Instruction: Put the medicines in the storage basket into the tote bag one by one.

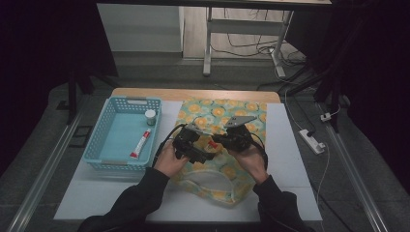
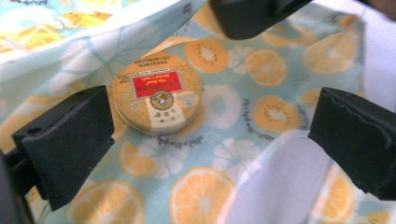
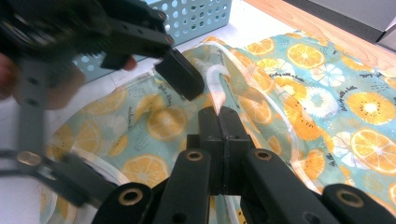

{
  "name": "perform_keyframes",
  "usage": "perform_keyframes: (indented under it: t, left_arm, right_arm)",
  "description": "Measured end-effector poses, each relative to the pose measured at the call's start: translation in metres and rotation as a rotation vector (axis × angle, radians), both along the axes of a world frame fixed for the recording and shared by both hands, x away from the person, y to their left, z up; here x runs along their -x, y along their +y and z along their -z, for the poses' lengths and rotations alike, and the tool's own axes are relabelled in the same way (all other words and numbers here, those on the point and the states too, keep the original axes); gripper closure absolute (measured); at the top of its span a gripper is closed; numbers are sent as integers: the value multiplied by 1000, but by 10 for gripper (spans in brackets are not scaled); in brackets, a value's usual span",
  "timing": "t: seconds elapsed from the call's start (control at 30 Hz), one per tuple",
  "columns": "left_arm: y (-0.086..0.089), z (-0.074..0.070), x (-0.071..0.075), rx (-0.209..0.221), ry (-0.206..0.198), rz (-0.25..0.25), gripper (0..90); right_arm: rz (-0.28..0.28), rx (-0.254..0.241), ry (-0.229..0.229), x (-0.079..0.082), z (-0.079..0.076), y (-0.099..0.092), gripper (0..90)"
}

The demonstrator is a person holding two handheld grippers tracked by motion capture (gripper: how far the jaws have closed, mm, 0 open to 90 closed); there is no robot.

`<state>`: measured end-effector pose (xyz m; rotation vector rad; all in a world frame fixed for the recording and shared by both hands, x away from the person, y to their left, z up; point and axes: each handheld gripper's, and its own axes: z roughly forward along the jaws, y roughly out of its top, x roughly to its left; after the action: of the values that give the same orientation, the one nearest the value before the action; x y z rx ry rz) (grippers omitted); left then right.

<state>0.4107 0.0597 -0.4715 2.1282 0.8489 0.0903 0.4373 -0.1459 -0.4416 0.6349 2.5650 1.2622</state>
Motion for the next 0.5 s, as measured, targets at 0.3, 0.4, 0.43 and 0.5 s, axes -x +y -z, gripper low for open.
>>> perform_keyframes:
  t: [0.3,0.4,0.43,0.5]
  left_arm:
    - [19,-10,11,29,14,20,4]
    - [26,-12,13,38,16,21,7]
    - [29,-13,13,42,17,26,8]
    - [34,-14,14,51,21,24,8]
  right_arm:
    - [-6,0,-1,1,0,0,900]
    - [-6,0,-7,2,1,0,900]
    - [-9,0,-5,2,1,0,900]
    - [-10,2,-7,2,2,0,900]
